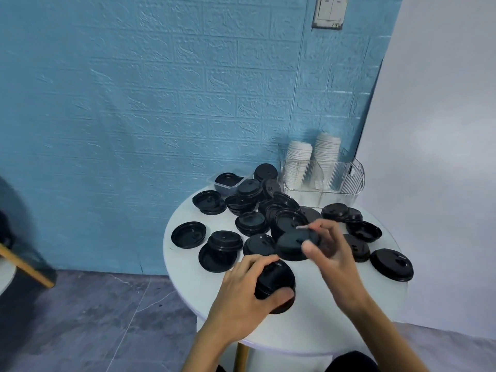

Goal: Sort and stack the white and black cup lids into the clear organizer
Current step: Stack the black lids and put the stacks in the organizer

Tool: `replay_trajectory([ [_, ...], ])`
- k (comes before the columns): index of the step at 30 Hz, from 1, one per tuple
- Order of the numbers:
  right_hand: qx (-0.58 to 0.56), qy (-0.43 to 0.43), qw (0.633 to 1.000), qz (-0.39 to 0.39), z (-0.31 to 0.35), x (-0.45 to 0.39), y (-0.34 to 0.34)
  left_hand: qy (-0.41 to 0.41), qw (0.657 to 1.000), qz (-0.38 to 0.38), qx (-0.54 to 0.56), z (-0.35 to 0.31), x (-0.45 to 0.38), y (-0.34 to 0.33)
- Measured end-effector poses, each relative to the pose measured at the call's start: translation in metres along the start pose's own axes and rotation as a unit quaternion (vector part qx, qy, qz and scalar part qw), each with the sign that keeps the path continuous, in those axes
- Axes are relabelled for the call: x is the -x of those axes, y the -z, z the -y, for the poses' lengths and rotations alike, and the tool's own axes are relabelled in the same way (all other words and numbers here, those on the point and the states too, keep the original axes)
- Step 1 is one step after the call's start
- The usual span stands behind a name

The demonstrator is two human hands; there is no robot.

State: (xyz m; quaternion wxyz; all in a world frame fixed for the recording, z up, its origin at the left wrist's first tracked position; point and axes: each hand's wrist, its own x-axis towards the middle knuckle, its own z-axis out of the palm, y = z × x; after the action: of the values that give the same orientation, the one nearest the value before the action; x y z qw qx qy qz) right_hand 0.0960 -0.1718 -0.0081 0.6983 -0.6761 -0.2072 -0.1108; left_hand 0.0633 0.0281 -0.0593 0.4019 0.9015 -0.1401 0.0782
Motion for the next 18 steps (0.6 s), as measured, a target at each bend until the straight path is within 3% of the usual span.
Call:
replay_trajectory([
  [9, 0.111, -0.04, 0.99, 0.081, -0.015, 0.026, -0.005, 0.035, 0.993, -0.01, 0.112, 0.001, 0.0, 0.004],
  [18, 0.13, -0.098, 0.978, 0.129, -0.013, 0.027, -0.009, 0.03, 0.997, 0.0, 0.077, 0.003, 0.001, 0.003],
])
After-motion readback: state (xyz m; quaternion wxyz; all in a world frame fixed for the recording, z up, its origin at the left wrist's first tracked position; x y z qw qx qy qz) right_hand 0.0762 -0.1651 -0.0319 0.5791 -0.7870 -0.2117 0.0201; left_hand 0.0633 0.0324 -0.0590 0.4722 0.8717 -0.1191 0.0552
